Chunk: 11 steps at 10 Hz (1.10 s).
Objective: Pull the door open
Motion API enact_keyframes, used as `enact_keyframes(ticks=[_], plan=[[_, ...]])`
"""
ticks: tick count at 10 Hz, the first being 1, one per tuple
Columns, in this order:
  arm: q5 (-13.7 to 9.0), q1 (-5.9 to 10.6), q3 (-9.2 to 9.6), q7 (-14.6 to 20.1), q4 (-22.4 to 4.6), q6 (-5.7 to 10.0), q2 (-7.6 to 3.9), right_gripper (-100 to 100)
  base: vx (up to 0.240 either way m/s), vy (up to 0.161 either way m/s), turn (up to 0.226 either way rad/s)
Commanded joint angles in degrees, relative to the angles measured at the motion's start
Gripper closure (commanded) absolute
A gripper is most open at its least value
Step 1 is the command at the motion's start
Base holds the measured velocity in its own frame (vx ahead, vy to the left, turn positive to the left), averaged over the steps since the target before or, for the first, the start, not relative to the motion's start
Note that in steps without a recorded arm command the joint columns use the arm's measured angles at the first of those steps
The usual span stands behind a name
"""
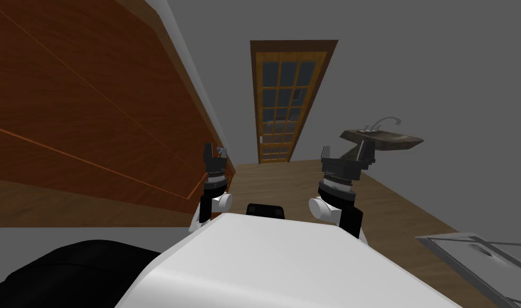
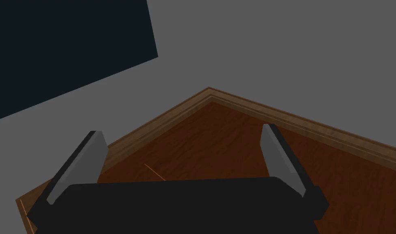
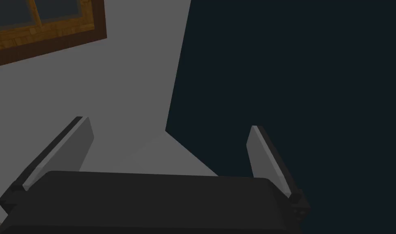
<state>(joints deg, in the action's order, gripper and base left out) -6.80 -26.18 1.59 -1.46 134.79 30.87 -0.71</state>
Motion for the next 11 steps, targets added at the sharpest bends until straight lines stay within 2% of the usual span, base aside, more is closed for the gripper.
enact_keyframes(ticks=[1, 6, 11], plan=[[-1.0, 0.23, -0.03, 1.5, -1.7, 0.51, -0.56, -100, 0.058, 0.022, 0.151], [-4.9, 1.15, -0.17, 7.3, -8.5, 2.51, -2.22, -100, 0.150, 0.023, 0.159], [-7.9, 1.88, -0.28, 12.0, -14.0, 4.12, -3.20, -100, 0.114, 0.016, 0.124]])
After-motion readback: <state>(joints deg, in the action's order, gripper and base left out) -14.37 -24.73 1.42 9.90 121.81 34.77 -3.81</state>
